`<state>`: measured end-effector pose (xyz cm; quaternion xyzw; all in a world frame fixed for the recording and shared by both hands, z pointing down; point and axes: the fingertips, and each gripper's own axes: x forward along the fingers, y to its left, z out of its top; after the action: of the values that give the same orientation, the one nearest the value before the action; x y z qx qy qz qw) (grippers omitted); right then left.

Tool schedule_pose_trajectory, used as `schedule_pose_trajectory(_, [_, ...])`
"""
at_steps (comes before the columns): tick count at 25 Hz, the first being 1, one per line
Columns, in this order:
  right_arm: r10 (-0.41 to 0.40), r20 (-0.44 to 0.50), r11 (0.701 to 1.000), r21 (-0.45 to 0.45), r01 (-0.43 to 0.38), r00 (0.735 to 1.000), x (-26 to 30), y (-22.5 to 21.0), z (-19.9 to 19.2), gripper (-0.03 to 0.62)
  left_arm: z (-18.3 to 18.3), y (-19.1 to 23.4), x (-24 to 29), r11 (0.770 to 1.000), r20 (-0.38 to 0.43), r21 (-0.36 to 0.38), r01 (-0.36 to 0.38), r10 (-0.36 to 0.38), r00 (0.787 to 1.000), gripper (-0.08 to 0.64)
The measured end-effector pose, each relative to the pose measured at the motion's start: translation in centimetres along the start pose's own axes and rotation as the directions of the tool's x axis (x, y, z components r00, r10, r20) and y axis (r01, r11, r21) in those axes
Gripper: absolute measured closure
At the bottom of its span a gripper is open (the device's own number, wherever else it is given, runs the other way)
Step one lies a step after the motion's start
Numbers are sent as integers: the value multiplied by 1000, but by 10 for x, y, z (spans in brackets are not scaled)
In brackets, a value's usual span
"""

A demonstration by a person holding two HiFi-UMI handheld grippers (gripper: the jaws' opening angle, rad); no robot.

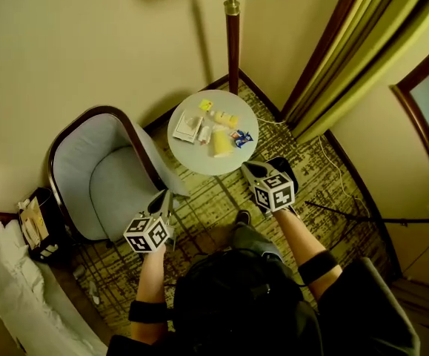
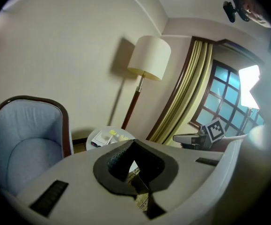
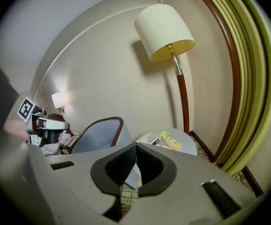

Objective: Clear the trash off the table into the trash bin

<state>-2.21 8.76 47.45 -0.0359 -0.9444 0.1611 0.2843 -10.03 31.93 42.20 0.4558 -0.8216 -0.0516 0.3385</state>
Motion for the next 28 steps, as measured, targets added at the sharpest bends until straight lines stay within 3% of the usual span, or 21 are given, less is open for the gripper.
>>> schedule_pose_trajectory(6, [-7, -7, 1000, -17, 7, 1000, -6, -47, 3, 592, 12, -35, 58, 998, -24, 54, 22, -21, 999, 560])
schedule_pose_trajectory(14, [-32, 4, 999, -5, 32, 999, -7, -74, 9, 591, 25, -67, 106, 985, -92, 155, 79, -65, 994, 560])
schedule_pose_trajectory(28, [-157, -26, 988, -1, 157, 987, 36, -89, 11, 563, 51, -39, 156, 953, -191, 204, 225, -187, 964, 560])
